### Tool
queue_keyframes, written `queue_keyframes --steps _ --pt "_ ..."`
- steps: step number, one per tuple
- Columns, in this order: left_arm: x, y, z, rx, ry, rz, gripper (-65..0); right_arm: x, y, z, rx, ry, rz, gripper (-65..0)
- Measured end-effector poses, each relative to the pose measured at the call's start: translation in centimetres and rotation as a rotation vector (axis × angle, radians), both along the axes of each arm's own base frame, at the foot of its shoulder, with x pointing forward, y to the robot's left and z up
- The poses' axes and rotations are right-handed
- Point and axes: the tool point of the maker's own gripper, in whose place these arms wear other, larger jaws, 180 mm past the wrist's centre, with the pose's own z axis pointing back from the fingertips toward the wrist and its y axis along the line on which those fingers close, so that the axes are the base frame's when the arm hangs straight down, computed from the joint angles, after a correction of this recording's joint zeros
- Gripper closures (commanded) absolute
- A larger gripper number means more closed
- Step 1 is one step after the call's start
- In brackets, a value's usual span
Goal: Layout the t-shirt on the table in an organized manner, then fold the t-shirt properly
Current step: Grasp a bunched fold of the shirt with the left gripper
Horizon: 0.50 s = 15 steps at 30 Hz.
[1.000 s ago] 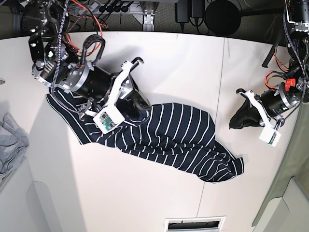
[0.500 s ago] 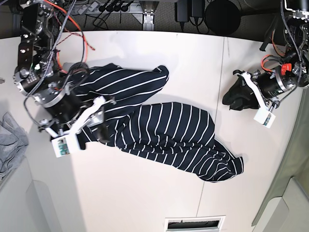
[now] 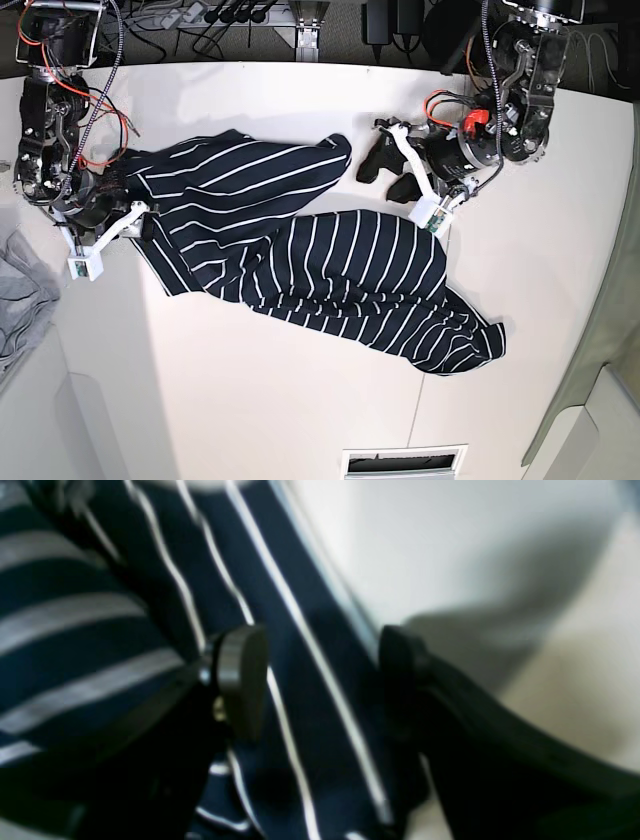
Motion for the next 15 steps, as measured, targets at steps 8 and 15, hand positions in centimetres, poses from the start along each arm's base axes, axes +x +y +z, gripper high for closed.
queue_keyframes --steps 8,15 --pt "-0.9 -5.4 1.8 -0.241 0.036 -0.057 -39.4 -0.8 2.0 -1.1 0.134 0.017 0.043 -4.9" --pt "-1.9 -6.3 1.9 -0.283 0.083 -0.096 -39.4 0.7 1.4 0.1 0.104 -0.041 0.055 0.0"
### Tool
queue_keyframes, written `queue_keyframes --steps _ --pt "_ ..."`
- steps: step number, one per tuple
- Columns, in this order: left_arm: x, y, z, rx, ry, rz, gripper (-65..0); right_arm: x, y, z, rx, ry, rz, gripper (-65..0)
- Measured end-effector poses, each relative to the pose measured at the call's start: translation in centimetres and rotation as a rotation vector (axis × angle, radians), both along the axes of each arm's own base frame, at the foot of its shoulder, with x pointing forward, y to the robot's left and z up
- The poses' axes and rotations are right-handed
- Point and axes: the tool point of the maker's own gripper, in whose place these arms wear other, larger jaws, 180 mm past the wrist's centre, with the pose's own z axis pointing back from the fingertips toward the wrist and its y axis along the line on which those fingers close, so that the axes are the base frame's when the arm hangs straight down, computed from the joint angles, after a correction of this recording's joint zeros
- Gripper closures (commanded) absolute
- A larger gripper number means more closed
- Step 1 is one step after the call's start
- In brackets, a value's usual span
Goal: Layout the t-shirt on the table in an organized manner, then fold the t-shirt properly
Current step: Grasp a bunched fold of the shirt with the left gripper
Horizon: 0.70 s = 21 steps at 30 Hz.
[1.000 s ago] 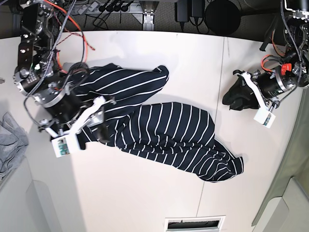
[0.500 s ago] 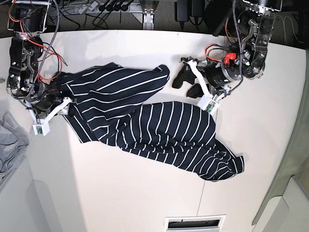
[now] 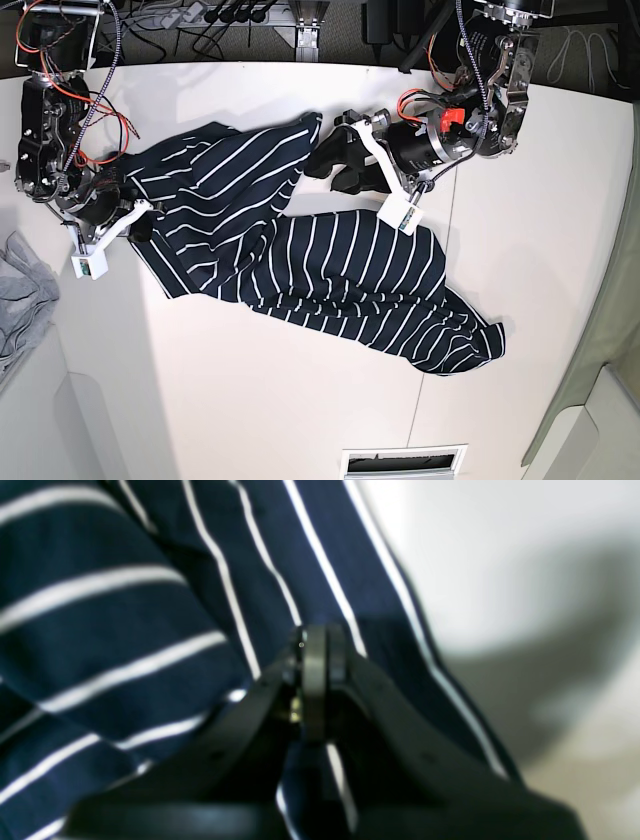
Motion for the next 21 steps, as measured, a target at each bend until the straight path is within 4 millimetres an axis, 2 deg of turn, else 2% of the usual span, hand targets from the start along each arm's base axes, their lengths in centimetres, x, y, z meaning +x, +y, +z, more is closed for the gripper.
queue_keyframes --steps 2,4,7,11,15,17,18,20,21 --pt "-0.2 -0.5 0.0 -0.004 0.001 -0.016 -39.4 0.9 -0.6 0.9 -0.008 -0.023 -0.002 0.0" --pt "-0.7 -1.3 0.0 -0.007 0.004 -0.044 -39.4 2.2 -1.5 2.6 -0.022 -0.065 -0.003 0.0" --pt "-1.7 -2.4 -0.3 -0.001 0.022 -0.097 -39.4 4.5 -3.5 6.7 -0.063 -0.164 -0.005 0.0" --pt "-2.6 -3.3 -0.7 0.020 0.025 -0.142 -39.4 6.9 -7.0 11.8 -0.133 -0.271 -0.032 0.0" --pt "-3.3 -3.8 -1.2 0.044 0.027 -0.173 -39.4 8.0 -10.7 14.5 -0.248 -0.304 -0.059 0.0" --pt "-3.5 -4.1 -1.2 0.043 0.029 -0.186 -39.4 8.4 -11.8 15.3 -0.281 -0.314 -0.072 0.0" --pt "-3.6 -4.2 -1.2 0.042 0.029 -0.190 -39.4 8.5 -12.0 15.6 -0.284 -0.317 -0.074 -8.8" --pt "-3.8 -4.5 -1.1 0.040 0.029 -0.199 -39.4 8.4 -12.1 15.2 -0.279 -0.303 -0.078 -34.5" --pt "-3.8 -4.5 -1.2 0.040 0.030 -0.200 -39.4 8.0 -12.1 14.6 -0.267 -0.276 -0.078 -41.7"
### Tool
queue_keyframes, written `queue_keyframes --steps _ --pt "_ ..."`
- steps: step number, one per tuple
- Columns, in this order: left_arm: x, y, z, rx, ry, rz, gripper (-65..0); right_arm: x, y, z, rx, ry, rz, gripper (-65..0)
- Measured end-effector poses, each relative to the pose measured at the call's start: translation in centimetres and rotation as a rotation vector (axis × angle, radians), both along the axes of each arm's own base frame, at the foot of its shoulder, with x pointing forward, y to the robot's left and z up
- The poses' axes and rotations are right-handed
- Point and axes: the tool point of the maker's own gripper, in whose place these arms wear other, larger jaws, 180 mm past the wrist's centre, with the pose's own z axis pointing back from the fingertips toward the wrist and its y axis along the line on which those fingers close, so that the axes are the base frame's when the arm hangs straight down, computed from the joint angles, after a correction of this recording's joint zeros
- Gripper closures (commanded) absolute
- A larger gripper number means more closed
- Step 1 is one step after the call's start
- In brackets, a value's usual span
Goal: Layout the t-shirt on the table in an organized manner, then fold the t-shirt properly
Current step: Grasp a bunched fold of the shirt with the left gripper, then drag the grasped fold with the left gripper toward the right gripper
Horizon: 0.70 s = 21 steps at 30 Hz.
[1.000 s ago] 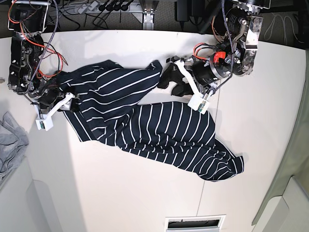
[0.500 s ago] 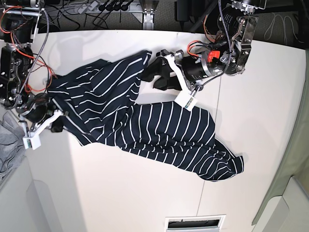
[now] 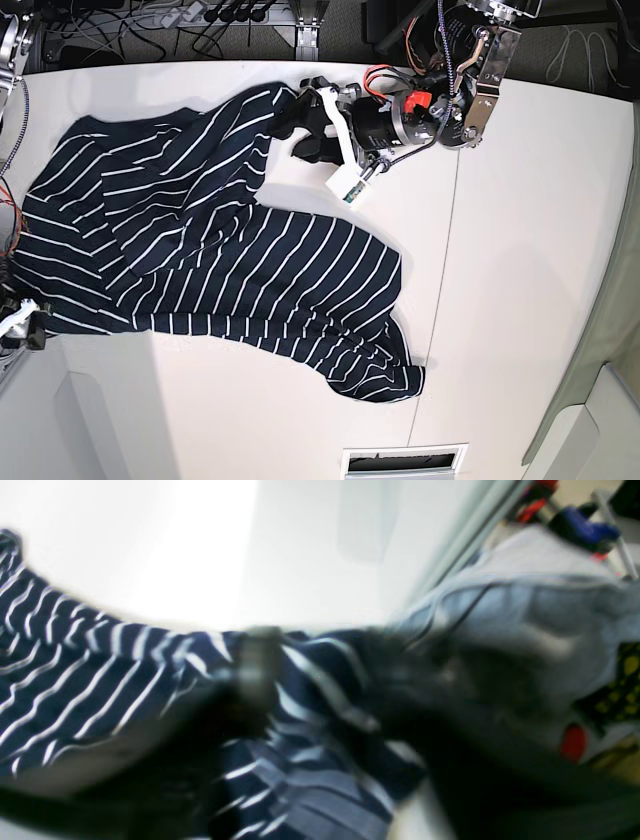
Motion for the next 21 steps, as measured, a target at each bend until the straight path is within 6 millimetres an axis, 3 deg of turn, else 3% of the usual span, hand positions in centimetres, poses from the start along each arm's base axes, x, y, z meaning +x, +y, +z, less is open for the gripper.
queue_keyframes --steps 9,15,18,21 --pt "-0.3 -0.2 0.0 -0.011 0.021 -0.005 -39.4 -5.3 4.5 -6.3 0.224 0.175 0.086 -43.2" --pt "-0.5 -1.7 0.8 -0.081 0.038 0.024 -39.4 -10.8 10.2 -12.4 0.352 0.306 0.137 -43.2" --pt "0.1 -2.3 0.3 -0.046 0.028 0.068 -39.4 -12.6 11.8 -14.0 0.390 0.343 0.135 -43.2" --pt "0.6 -3.3 -0.7 0.013 0.010 0.097 -39.3 -12.9 12.5 -14.4 0.404 0.334 0.130 -43.2"
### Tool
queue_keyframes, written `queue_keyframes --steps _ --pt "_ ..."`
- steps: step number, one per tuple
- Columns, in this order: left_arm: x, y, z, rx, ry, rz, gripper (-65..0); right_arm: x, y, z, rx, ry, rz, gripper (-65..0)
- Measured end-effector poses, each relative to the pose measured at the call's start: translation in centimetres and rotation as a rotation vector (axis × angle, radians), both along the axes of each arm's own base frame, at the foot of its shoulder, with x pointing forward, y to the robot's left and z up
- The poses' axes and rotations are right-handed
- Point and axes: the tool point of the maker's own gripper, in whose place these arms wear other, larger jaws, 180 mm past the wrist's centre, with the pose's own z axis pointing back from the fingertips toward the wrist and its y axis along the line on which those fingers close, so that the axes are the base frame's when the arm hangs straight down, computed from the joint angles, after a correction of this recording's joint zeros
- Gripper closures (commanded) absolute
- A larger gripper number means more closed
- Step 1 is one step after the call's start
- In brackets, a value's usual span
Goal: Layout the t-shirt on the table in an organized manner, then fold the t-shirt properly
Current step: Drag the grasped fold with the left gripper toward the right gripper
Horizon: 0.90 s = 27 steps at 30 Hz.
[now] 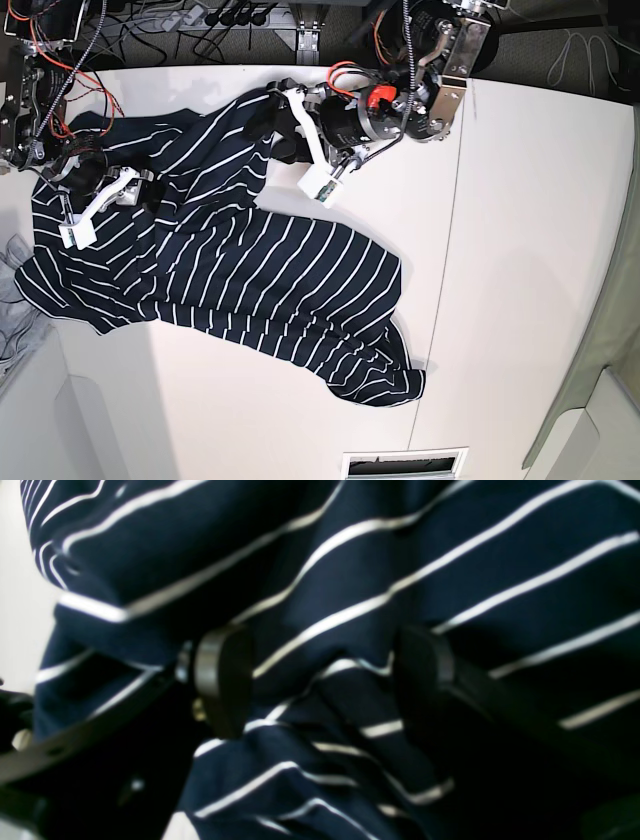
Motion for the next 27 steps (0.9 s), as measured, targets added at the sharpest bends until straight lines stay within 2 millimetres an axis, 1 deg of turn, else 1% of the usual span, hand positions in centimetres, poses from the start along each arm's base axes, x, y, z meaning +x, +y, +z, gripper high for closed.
queue_keyframes --steps 3,6,9,12,15,17,21,23,25,27 --pt "-0.2 -0.9 -0.2 -0.013 0.014 0.001 -39.0 0.2 0.2 -0.1 -0.013 -0.006 0.002 -43.2" --pt "-0.3 -0.5 -0.5 -0.003 0.018 -0.001 -39.0 0.2 -0.1 -0.2 -0.033 -0.011 0.002 -43.2" --pt "-0.2 -0.1 -0.3 -0.029 0.029 0.011 -39.0 0.0 -0.7 -0.7 -0.086 0.003 0.014 -43.2" --pt "-0.7 0.2 -0.5 -0.032 0.068 0.000 -39.0 -0.4 -1.4 -1.3 -0.114 0.020 0.014 -43.2" --pt "-0.3 0.4 0.1 -0.077 0.074 0.024 -39.0 -0.5 -2.2 -1.7 -0.115 0.021 -0.001 -43.2" --pt "0.3 1.1 0.3 -0.099 0.073 0.056 -39.0 -0.5 -2.7 -1.9 -0.113 0.020 -0.007 -43.2" --pt "2.0 3.7 0.3 -0.095 0.057 0.150 -39.0 -0.5 -2.8 -2.0 -0.105 0.020 -0.017 -43.2" --pt "2.5 4.8 0.2 -0.090 0.053 0.183 -39.0 -0.5 -2.8 -2.0 -0.105 0.019 -0.018 -43.2" --pt "2.6 5.1 0.0 -0.071 0.048 0.184 -39.0 -0.5 -2.8 -2.0 -0.105 0.018 -0.018 -43.2" --pt "2.3 4.7 -0.3 -0.052 0.047 0.168 -39.0 -0.4 -2.8 -1.9 -0.097 0.016 -0.020 -43.2"
